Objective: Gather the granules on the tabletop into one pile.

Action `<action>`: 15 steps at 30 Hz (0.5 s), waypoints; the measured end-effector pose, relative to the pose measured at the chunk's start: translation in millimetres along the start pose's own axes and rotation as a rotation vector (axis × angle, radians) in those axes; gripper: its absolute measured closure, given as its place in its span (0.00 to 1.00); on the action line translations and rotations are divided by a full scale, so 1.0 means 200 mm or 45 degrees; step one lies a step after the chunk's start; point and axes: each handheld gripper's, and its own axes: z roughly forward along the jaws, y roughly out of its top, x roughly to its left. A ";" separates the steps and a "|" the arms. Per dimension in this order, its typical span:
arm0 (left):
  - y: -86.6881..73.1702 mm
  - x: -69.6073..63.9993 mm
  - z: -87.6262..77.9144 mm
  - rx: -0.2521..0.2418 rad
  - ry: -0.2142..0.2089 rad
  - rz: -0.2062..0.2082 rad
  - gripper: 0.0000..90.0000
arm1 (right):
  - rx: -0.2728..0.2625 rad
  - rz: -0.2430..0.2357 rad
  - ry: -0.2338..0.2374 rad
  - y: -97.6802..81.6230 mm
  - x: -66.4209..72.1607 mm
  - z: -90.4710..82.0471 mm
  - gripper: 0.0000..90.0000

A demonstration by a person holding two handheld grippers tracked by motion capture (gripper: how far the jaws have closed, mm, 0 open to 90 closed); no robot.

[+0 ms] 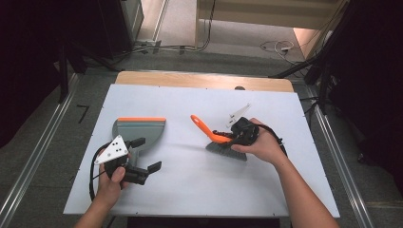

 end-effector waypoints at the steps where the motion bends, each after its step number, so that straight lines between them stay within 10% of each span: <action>1: 0.00 0.00 0.00 0.004 0.002 0.001 0.00 | -0.003 -0.005 -0.009 0.00 -0.01 0.00 0.76; 15: 0.00 0.00 0.00 -0.001 0.005 0.000 0.00 | -0.126 0.015 -0.123 0.00 -0.04 -0.07 0.76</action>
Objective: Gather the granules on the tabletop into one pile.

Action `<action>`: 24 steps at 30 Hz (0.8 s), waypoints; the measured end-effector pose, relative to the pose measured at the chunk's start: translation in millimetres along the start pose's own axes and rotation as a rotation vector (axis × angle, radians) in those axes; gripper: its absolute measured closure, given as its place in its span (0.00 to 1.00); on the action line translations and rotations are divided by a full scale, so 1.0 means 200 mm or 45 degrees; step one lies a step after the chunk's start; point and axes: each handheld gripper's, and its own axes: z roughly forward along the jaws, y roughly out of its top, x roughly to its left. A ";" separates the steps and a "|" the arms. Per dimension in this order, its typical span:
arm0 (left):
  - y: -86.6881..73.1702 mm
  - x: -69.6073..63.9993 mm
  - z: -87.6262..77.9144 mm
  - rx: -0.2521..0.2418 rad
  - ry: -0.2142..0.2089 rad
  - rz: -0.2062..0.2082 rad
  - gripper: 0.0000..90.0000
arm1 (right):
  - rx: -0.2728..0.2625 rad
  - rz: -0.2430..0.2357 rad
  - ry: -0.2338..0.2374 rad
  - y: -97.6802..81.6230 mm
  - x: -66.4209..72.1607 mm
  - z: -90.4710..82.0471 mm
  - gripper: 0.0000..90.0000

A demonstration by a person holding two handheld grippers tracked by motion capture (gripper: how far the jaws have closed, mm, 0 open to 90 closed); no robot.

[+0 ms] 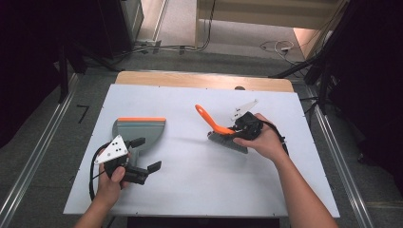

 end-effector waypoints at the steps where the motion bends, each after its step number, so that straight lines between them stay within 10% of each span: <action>1: 0.00 0.00 0.00 0.002 0.001 0.000 0.00 | -0.009 -0.003 -0.002 0.00 0.01 -0.02 0.76; 10: 0.00 0.00 0.00 -0.001 0.003 0.000 0.00 | -0.076 0.034 -0.066 -0.01 0.07 -0.18 0.76; 24: 0.00 0.00 0.00 -0.004 0.010 -0.007 0.00 | -0.163 0.339 -0.151 -0.26 0.11 -0.30 0.76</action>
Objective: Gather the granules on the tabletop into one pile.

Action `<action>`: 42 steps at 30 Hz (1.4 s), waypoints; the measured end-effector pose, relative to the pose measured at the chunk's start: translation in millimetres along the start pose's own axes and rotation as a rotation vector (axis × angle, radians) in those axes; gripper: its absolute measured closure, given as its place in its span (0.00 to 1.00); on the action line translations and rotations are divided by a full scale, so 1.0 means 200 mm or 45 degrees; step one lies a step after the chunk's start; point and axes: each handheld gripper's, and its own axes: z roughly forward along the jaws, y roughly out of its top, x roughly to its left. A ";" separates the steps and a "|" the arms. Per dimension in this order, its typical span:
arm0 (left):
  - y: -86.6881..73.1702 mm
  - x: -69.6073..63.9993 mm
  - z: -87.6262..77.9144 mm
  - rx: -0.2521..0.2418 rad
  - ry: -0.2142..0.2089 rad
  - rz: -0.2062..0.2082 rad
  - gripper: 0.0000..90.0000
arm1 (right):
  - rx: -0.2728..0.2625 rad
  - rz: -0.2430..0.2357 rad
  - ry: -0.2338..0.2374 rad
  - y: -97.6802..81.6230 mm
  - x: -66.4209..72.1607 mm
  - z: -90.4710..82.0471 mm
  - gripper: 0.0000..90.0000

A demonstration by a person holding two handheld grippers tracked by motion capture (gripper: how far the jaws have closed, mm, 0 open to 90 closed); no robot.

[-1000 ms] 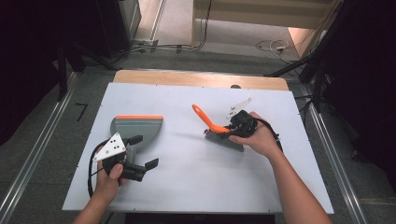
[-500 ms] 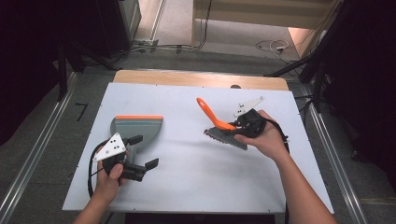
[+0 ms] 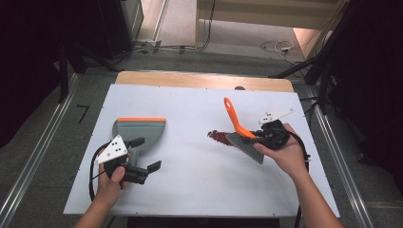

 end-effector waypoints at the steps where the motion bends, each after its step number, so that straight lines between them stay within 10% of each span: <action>1: 0.00 0.00 0.00 0.000 0.001 0.000 0.00 | -0.010 0.018 0.002 -0.02 -0.01 -0.01 0.76; 42: -0.01 0.01 -0.02 0.002 0.021 0.004 0.00 | -0.184 0.371 -0.104 -0.49 -0.18 -0.22 0.76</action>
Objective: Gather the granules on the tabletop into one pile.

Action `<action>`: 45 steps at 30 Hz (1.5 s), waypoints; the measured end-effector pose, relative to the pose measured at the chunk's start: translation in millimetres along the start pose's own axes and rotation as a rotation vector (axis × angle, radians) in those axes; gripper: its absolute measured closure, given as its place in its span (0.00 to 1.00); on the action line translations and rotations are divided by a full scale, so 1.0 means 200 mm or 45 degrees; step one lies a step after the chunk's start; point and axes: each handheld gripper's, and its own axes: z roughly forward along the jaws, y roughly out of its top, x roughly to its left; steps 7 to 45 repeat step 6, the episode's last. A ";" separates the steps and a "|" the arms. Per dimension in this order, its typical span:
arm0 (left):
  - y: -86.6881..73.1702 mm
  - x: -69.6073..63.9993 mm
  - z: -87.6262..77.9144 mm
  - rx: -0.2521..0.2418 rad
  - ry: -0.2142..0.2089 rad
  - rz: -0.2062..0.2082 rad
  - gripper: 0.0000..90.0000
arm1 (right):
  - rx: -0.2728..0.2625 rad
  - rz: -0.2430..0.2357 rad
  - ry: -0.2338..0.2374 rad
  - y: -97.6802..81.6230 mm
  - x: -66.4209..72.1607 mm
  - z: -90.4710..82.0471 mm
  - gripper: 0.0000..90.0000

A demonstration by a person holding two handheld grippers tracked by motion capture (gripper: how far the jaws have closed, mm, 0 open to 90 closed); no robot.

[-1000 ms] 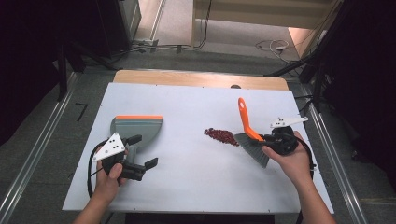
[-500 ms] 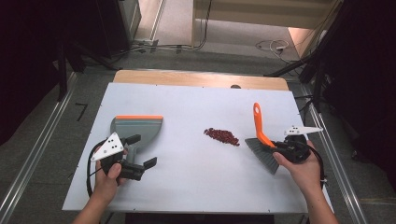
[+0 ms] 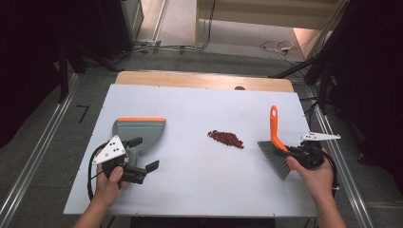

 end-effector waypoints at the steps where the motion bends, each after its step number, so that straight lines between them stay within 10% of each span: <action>1: 0.00 0.00 0.00 0.000 -0.001 0.001 0.00 | 0.001 -0.001 -0.003 0.00 0.00 0.00 0.76; 45: 0.00 0.00 0.00 0.005 0.000 0.003 0.00 | 0.002 0.000 0.007 0.00 0.00 0.00 0.76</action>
